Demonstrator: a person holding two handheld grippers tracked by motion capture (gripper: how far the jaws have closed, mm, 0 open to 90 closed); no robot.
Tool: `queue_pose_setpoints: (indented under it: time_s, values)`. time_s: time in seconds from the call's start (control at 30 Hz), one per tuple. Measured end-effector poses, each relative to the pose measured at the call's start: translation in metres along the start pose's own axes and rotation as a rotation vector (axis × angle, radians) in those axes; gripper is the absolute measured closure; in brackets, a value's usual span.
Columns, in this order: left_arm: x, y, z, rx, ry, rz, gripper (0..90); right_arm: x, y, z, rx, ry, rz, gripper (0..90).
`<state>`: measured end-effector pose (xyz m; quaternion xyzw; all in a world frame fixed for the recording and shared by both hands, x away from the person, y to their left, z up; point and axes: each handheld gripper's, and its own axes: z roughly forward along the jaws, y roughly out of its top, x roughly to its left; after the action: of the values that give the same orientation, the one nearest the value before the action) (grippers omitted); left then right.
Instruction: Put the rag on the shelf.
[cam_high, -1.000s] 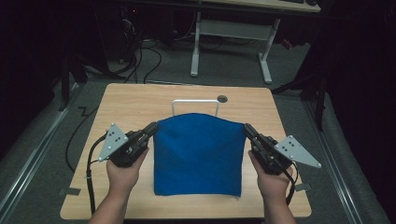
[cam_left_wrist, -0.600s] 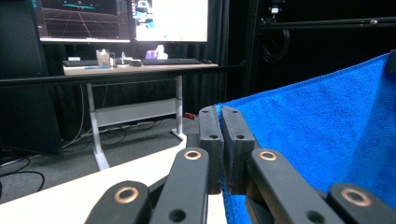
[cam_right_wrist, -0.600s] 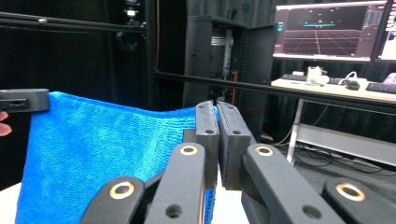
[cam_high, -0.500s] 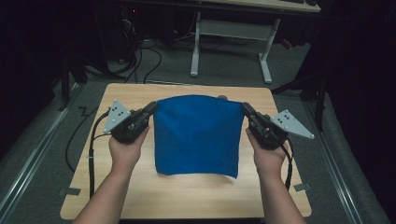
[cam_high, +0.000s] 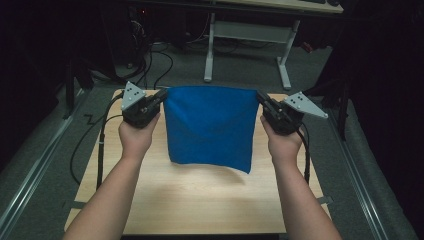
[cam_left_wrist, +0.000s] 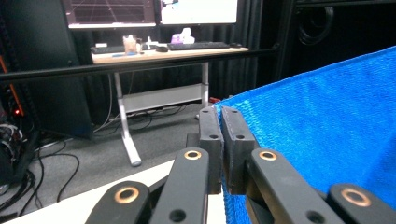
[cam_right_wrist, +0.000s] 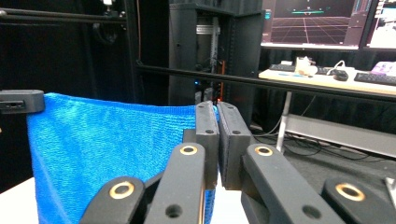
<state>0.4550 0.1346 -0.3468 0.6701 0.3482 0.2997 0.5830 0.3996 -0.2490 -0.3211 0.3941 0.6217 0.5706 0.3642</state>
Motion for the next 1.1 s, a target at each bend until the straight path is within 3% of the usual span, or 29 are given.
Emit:
queue_pose_setpoints:
  time_s: [0.3, 0.73, 0.83, 1.1]
  values:
    - [0.016, 0.026, 0.017, -0.023, 0.034, 0.013, 88.5, -0.016, 0.021, 0.033, 0.012, -0.019, 0.020, 88.7]
    - [0.032, 0.053, 0.038, -0.015, 0.093, 0.060, 88.4, -0.039, 0.042, 0.061, 0.010, -0.045, 0.012, 88.8]
    - [0.035, 0.052, 0.050, 0.012, 0.112, 0.083, 88.4, -0.044, 0.041, 0.075, 0.028, -0.066, -0.012, 88.8]
    - [0.046, 0.025, 0.080, 0.139, 0.131, 0.080, 88.4, -0.055, 0.014, 0.110, 0.158, -0.099, -0.037, 88.9]
